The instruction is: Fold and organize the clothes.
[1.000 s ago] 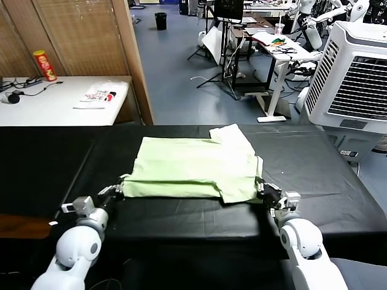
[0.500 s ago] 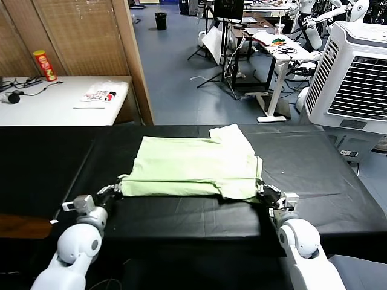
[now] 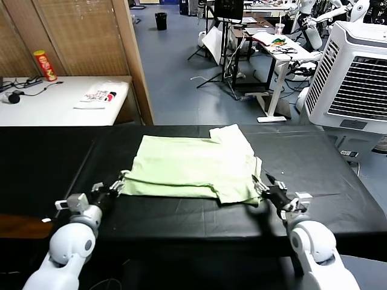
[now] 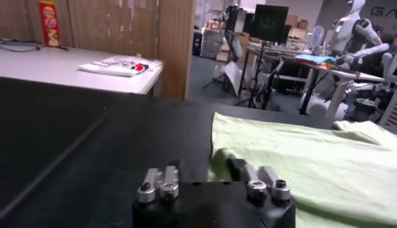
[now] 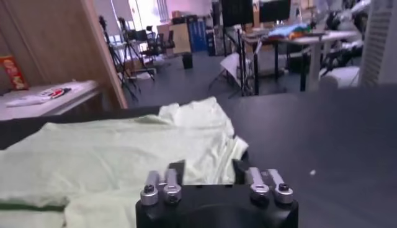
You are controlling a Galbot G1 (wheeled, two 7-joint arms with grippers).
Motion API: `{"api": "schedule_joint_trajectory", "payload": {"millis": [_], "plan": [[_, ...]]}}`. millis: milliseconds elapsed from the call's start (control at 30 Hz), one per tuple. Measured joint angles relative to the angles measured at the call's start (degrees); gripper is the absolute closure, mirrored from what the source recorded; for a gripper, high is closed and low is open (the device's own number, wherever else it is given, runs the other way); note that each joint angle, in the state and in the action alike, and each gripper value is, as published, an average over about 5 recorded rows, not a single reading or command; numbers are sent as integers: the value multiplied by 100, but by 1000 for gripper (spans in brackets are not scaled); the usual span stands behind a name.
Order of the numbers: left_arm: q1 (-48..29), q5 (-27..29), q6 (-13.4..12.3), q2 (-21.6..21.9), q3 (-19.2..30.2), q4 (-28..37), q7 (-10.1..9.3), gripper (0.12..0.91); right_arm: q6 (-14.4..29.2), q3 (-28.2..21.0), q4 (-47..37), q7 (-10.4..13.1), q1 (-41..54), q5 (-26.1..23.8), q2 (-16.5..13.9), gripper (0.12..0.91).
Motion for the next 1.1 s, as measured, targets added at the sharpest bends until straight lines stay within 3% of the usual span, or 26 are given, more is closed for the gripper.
{"api": "schedule_joint_trajectory", "payload": {"millis": [167,267,733,833,1000,1100], "plan": [[276,75,-30,-37,-8,-62,126,233,21,-79,6,-66,-184,-263,21,239],[369,75,-36,-64,-5,-35,186,232,49,-150,4,-101,-216,-411,41,285],[246,-175,-3,-74,41,312,245,232,116,-328,-90,-122,-224,-774,107,419],[193,-209,1,-66,61,389,253,232,108,-332,-121,-115,-194,-777,117,502],[100,-266,-4,-45,87,502,275,237,82,-350,-161,-97,-137,-777,126,707],[63,-302,-9,-34,104,535,281,302,29,-369,-177,-71,-95,-773,126,795]]}}
